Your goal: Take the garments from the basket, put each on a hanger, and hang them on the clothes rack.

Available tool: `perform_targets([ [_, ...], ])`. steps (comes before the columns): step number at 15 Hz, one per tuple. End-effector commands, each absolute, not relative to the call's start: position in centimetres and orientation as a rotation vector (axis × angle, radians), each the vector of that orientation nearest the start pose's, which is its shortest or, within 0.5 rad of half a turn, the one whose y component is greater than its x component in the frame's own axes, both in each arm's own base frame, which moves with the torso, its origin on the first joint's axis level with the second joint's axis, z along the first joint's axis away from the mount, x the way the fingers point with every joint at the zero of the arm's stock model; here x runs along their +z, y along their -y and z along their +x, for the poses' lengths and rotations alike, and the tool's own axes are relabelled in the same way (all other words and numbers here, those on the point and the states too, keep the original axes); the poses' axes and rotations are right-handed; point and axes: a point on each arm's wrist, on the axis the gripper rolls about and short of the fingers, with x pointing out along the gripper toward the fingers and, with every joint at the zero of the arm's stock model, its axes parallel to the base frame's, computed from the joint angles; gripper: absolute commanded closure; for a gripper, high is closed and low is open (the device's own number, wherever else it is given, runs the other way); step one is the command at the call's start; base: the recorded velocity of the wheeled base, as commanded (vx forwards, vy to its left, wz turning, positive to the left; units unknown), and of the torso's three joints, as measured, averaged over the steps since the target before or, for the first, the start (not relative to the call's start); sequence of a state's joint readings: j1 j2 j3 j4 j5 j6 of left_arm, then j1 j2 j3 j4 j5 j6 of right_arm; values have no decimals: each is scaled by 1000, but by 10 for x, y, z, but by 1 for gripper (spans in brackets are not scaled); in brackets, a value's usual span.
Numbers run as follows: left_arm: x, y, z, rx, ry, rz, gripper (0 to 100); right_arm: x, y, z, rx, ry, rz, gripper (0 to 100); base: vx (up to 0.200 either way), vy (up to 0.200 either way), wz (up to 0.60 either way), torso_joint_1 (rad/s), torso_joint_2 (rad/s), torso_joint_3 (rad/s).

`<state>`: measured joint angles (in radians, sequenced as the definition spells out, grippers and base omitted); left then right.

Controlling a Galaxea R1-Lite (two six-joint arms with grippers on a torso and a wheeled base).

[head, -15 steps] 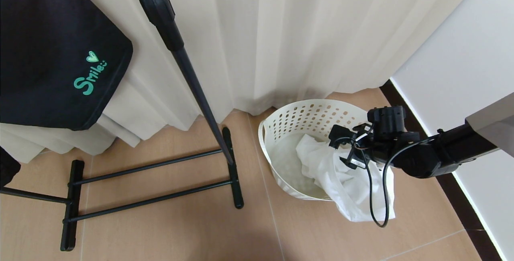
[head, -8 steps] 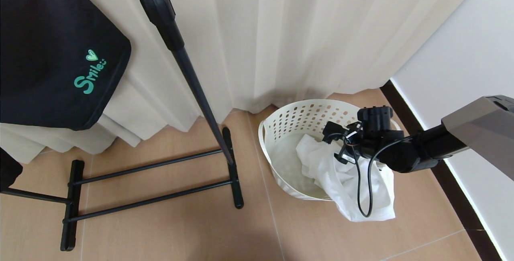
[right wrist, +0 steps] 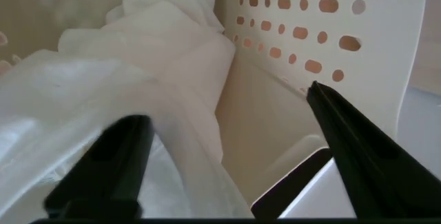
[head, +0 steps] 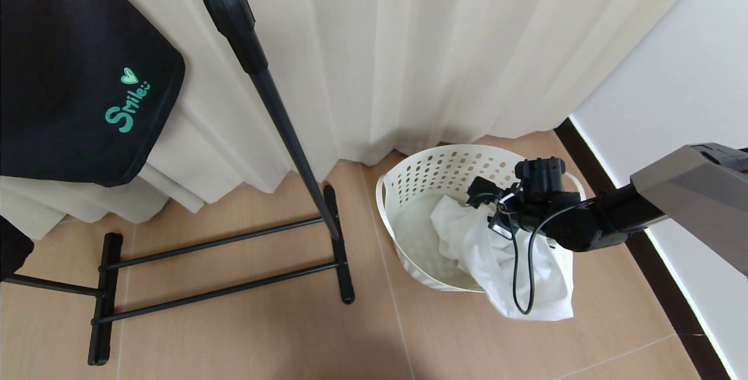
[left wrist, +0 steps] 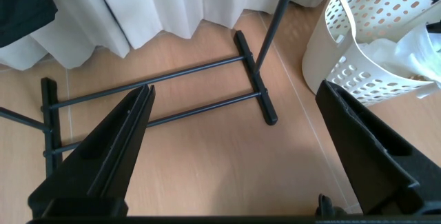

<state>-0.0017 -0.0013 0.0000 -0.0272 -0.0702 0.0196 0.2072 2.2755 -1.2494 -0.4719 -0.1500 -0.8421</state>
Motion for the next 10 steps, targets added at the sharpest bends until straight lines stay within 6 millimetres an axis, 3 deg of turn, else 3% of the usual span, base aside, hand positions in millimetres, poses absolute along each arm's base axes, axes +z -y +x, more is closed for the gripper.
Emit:
perform_targets([
  [1, 78, 2, -23, -72, 28, 21, 0, 65, -86, 423, 283, -501, -896, 100, 0, 0, 0, 0, 0, 0],
  [3, 78, 2, -23, -72, 28, 21, 0, 69, -84, 415, 282, -501, -877, 100, 0, 0, 0, 0, 0, 0],
  [6, 78, 2, -23, -72, 28, 21, 0, 89, -75, 355, 273, -437, -737, 100, 0, 0, 0, 0, 0, 0],
  [10, 78, 2, -23, -72, 28, 21, 0, 140, -63, 263, 218, -288, -535, 100, 0, 0, 0, 0, 0, 0],
])
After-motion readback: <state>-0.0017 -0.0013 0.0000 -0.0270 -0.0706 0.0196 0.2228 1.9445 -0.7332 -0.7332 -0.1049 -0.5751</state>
